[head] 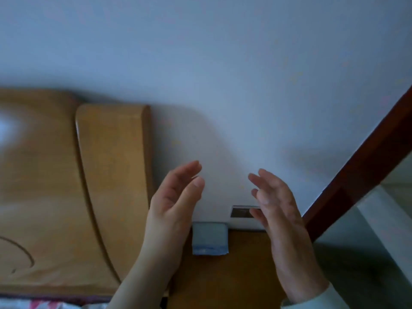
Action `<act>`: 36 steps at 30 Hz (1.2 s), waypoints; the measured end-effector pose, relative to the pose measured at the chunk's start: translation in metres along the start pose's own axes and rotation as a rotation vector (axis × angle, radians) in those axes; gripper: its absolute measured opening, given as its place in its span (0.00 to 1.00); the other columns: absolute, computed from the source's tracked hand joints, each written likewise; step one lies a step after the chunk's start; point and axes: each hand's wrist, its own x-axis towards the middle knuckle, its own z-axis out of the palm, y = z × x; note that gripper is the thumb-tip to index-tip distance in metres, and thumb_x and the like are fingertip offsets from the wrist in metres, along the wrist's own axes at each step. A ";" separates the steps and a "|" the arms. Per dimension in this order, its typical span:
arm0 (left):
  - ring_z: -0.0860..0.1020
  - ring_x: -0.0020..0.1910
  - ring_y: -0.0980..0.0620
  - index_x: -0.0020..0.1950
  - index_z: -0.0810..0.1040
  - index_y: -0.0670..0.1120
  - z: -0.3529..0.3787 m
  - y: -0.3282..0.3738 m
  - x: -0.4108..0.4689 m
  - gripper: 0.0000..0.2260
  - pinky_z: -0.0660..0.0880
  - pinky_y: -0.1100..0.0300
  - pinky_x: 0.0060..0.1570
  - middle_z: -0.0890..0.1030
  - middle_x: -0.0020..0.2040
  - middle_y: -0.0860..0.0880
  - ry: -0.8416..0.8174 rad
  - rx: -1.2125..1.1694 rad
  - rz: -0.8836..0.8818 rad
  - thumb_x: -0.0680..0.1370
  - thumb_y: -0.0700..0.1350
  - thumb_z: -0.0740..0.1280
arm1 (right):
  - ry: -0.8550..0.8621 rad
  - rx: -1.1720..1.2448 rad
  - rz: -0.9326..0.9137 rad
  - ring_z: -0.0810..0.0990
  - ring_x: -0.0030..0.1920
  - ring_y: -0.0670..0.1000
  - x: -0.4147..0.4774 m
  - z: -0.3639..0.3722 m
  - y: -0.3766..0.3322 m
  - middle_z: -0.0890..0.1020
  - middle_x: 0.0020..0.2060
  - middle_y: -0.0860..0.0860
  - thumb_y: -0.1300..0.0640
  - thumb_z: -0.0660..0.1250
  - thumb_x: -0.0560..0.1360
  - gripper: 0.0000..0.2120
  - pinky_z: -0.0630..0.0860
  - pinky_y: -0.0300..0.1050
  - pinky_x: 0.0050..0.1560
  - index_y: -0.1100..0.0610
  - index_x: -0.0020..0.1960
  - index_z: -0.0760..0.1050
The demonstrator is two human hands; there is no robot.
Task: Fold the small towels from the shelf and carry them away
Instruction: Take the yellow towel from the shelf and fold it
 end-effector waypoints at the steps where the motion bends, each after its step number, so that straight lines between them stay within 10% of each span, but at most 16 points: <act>1: 0.82 0.57 0.60 0.62 0.81 0.55 0.001 0.025 -0.002 0.16 0.77 0.56 0.59 0.85 0.57 0.60 -0.007 -0.015 0.025 0.75 0.56 0.71 | 0.002 0.006 -0.025 0.73 0.64 0.29 -0.003 -0.003 -0.024 0.73 0.65 0.25 0.28 0.59 0.72 0.23 0.72 0.41 0.63 0.27 0.66 0.66; 15: 0.80 0.64 0.56 0.68 0.78 0.54 -0.041 0.289 -0.082 0.20 0.76 0.51 0.67 0.83 0.63 0.59 0.041 -0.032 0.300 0.76 0.53 0.68 | -0.123 0.253 -0.246 0.75 0.67 0.38 -0.080 0.005 -0.278 0.78 0.65 0.33 0.40 0.60 0.76 0.20 0.73 0.53 0.69 0.35 0.68 0.71; 36: 0.81 0.64 0.51 0.62 0.82 0.55 -0.119 0.370 -0.185 0.16 0.75 0.51 0.62 0.84 0.63 0.54 0.651 0.106 0.518 0.74 0.53 0.71 | -0.778 0.522 -0.305 0.77 0.66 0.40 -0.099 0.117 -0.354 0.80 0.64 0.36 0.41 0.61 0.75 0.17 0.74 0.54 0.65 0.34 0.63 0.75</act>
